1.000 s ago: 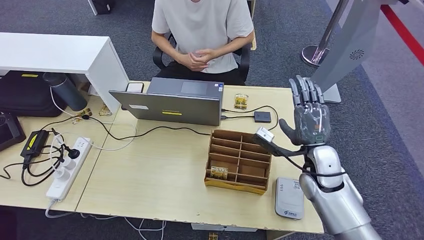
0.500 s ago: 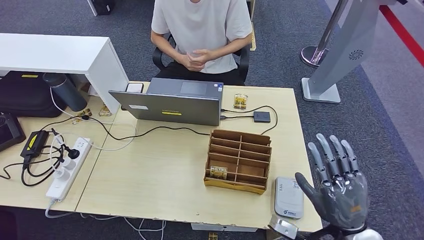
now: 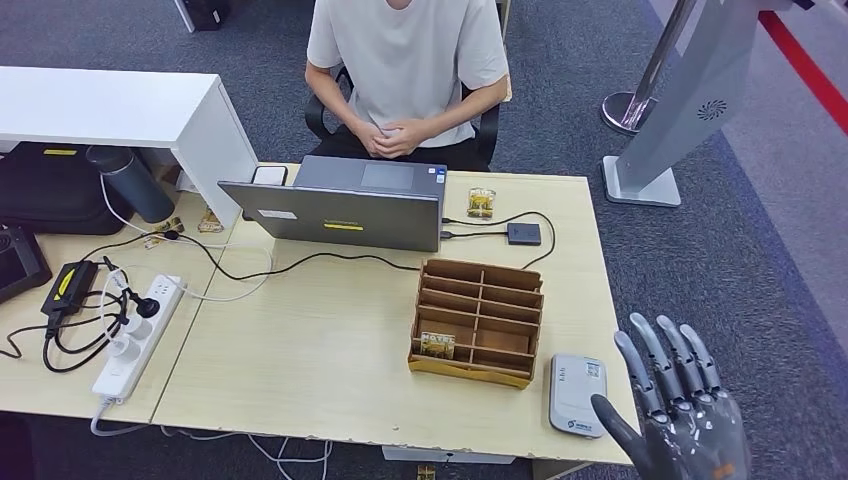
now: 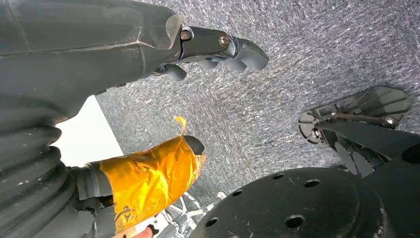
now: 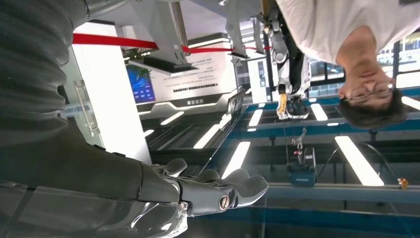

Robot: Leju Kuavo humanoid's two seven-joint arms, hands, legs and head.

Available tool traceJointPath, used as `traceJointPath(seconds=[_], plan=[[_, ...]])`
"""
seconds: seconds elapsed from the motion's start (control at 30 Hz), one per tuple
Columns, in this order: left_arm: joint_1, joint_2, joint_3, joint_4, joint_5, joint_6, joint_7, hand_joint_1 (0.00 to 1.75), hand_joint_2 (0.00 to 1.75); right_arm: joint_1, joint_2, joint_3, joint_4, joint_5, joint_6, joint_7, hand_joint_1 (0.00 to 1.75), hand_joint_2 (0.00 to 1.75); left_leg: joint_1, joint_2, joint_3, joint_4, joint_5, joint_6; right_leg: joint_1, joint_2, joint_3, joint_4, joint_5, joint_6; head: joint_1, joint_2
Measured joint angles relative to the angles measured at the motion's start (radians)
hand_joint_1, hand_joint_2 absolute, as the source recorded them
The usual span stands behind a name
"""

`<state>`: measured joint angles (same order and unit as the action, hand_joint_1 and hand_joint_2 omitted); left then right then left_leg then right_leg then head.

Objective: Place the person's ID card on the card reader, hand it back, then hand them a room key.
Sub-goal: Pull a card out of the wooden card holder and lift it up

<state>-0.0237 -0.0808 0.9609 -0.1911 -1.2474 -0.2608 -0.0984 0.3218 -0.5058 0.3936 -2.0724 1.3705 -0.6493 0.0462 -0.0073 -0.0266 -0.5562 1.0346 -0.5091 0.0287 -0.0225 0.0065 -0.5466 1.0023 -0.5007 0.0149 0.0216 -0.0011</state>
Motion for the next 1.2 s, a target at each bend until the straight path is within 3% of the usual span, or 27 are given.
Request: traceJointPath(seconds=[0.13,0.37,0.5,1.03,1.2], plan=[[0.000,0.000,0.000,0.000,-0.001,0.000,0.000,0.00,1.75,0.004,-0.018,0.019,-0.002,-0.016,0.018,0.010,0.00,1.75,0.000,0.000,0.000,0.000,0.000,0.000,0.000,0.000,0.000,0.000,0.000,0.000,0.000,0.000],[0.001,0.000,0.001,0.000,-0.002,0.003,0.000,0.00,1.75,-0.024,-0.088,0.105,0.012,-0.153,0.174,0.012,0.00,1.75,0.000,0.000,0.000,0.000,0.000,0.000,0.000,0.000,0.000,0.000,0.000,0.000,0.000,0.000],[0.001,0.000,0.002,0.000,0.000,0.001,0.002,0.00,1.75,-0.063,-0.105,0.154,0.039,-0.202,0.216,-0.021,0.00,1.75,0.000,0.000,0.000,0.000,0.000,0.000,0.000,0.000,0.000,0.000,0.000,0.000,0.000,0.000],[0.000,-0.002,0.009,0.000,0.000,0.002,0.005,0.00,1.75,-0.166,-0.049,0.245,0.151,-0.209,0.245,-0.051,0.00,1.75,0.000,0.000,0.000,0.000,0.000,0.000,0.000,0.000,0.000,0.000,0.000,0.000,0.000,0.000],[0.000,-0.002,0.009,0.000,-0.005,0.003,0.006,0.00,1.75,-0.188,-0.013,0.253,0.183,-0.145,0.236,-0.023,0.00,1.75,0.000,0.000,0.000,0.000,0.000,0.000,0.000,0.000,0.000,0.000,0.000,0.000,0.000,0.000]])
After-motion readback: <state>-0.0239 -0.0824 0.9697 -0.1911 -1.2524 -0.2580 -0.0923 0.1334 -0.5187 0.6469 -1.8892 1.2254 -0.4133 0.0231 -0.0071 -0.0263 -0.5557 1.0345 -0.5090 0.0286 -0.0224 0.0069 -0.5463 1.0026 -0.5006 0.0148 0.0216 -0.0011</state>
